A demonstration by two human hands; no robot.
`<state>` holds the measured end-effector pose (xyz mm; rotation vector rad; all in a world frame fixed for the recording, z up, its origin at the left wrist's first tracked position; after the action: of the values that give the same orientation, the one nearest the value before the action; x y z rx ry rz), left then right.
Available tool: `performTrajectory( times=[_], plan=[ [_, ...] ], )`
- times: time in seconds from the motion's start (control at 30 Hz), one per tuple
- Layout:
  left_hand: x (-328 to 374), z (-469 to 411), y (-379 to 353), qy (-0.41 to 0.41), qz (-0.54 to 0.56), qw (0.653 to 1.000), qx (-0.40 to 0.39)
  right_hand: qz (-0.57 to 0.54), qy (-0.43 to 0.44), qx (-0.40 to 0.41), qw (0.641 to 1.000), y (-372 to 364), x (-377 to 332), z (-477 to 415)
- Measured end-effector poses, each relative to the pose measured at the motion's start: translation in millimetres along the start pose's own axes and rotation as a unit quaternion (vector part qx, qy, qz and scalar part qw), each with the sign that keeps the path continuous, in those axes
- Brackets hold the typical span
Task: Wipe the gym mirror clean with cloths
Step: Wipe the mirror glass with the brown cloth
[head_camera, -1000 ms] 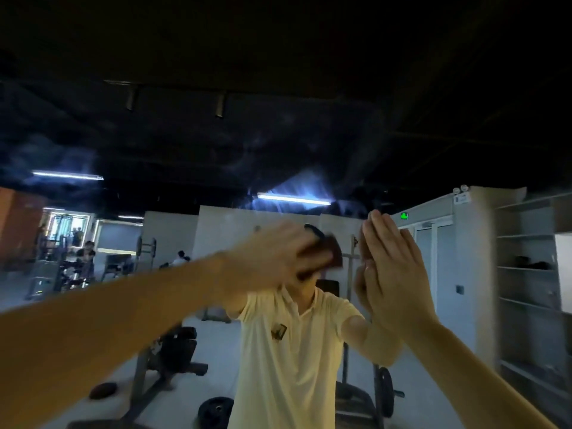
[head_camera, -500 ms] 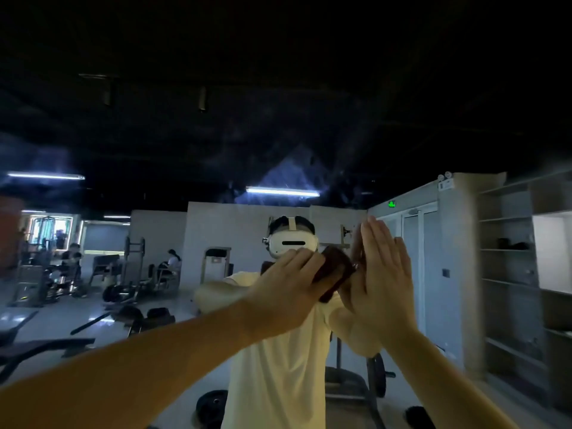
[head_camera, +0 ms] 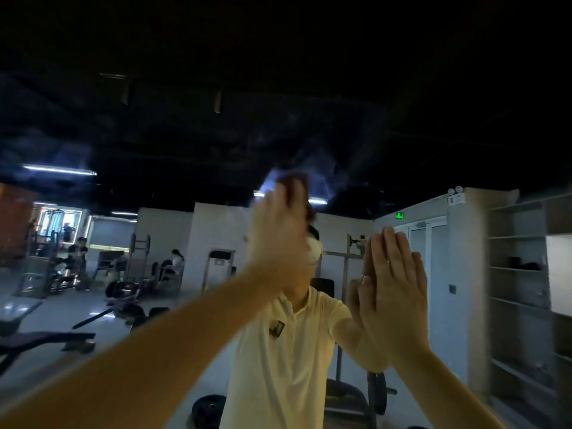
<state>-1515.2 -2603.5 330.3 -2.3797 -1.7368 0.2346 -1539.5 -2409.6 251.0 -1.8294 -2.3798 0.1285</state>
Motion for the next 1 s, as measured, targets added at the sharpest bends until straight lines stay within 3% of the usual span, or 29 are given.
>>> performTrajectory(
  times=[0.1, 0.2, 0.27, 0.43, 0.5, 0.57, 0.63, 0.7, 0.77, 0.83, 0.9, 1.0],
  plan=[
    [64, 64, -7, -0.149, 0.103, 0.98, -0.087, 0.007, 0.017, -0.01, 1.0, 6, 0, -1],
    [53, 84, -7, -0.315, 0.074, 0.935, -0.146, 0.022, 0.029, -0.027, 0.999, 9, 4, -4],
    [25, 57, 7, -0.357, 0.027, 0.925, -0.129, 0.038, 0.042, -0.026, 0.998, 9, 8, -4],
    [-98, -48, 36, -0.126, -0.121, 0.985, -0.006, 0.028, 0.008, -0.01, 1.0, 7, 2, -4],
    [-101, -50, 31, -0.026, -0.145, 0.989, 0.025, 0.03, -0.008, -0.016, 0.999, 5, 0, -3],
    [-63, -29, 23, 0.062, -0.073, 0.994, 0.052, 0.029, -0.011, -0.022, 0.999, 4, -2, -3],
    [-4, 7, 10, 0.039, 0.043, 0.998, 0.01, 0.026, -0.009, -0.024, 0.999, 8, -3, -6],
    [46, 54, -3, -0.075, 0.103, 0.99, -0.061, 0.02, -0.008, -0.029, 0.999, 14, -2, -11],
    [62, 87, -5, -0.212, 0.082, 0.965, -0.127, 0.01, -0.017, -0.038, 0.999, 19, 0, -16],
    [46, 80, -7, -0.312, 0.052, 0.941, -0.119, 0.008, -0.02, -0.037, 0.999, 21, 4, -23],
    [13, 35, 3, -0.303, 0.018, 0.951, -0.059, 0.013, -0.005, -0.041, 0.999, 21, 5, -27],
    [-54, -54, 10, -0.187, -0.106, 0.977, -0.012, 0.037, 0.012, -0.051, 0.998, 18, 4, -23]
  ],
)
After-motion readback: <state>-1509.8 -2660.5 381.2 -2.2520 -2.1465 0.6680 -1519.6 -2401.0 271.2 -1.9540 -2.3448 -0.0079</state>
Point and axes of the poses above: each hand's wrist, its own z-axis away from the middle knuckle, its own y-axis out of the back of the hand, x = y × z, the point moved 7 cm from there along -z, towards the middle knuckle, and after that the axes turned 15 degrees about x, right-handed, at the moved point
